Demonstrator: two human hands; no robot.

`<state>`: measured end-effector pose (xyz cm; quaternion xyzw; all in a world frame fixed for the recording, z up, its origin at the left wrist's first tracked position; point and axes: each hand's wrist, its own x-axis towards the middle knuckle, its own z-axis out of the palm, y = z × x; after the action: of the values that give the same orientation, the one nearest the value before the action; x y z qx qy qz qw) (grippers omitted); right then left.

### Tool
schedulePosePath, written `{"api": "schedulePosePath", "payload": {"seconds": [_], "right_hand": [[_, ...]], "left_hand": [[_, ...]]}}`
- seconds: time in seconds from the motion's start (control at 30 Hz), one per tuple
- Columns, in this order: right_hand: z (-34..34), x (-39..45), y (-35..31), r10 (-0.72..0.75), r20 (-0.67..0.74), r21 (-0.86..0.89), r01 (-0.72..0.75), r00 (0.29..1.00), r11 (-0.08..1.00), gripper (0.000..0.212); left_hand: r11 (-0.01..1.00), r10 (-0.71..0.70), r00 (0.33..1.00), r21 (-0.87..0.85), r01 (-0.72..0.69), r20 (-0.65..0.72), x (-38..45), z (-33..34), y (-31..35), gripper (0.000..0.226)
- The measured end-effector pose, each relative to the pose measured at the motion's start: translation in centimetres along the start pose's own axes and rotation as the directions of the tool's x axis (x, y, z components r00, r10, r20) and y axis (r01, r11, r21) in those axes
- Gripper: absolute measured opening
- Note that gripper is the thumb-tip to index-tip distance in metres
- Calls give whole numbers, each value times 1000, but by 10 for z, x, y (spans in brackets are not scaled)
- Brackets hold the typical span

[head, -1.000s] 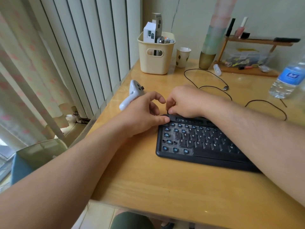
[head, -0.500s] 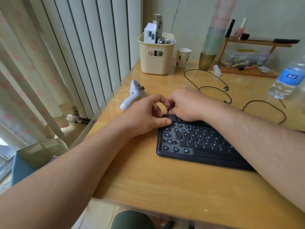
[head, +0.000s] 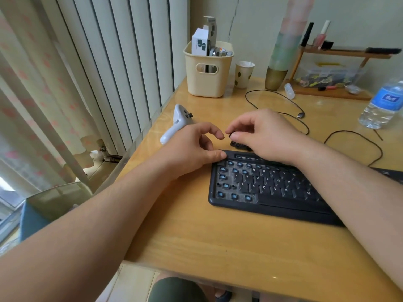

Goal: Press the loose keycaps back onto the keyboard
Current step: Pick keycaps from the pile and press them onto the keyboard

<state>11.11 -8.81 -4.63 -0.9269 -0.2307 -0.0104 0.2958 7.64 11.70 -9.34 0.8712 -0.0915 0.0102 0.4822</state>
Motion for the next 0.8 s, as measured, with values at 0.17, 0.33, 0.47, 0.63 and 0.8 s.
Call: {"api": "schedulePosePath", "payload": {"seconds": [0.17, 0.33, 0.47, 0.63, 0.8], "right_hand": [[-2, -26, 10, 39, -93, 273, -12, 995, 962, 16], [2, -37, 17, 65, -92, 501, -10, 994, 865, 28], [4, -39, 16, 42, -70, 539, 2, 997, 842, 19], [8, -39, 17, 79, -108, 504, -14, 991, 864, 15], [9, -40, 16, 64, -61, 476, -27, 996, 879, 16]], "left_hand": [[999, -4, 1000, 53, 5, -15, 0, 5, 2, 35], [996, -24, 996, -86, 31, 81, -4, -7, 1, 33], [1000, -6, 1000, 15, 6, 7, -5, 3, 3, 32], [978, 211, 968, 23, -210, -139, -16, 15, 6, 34], [944, 323, 930, -6, -329, -175, -19, 22, 13, 35]]}}
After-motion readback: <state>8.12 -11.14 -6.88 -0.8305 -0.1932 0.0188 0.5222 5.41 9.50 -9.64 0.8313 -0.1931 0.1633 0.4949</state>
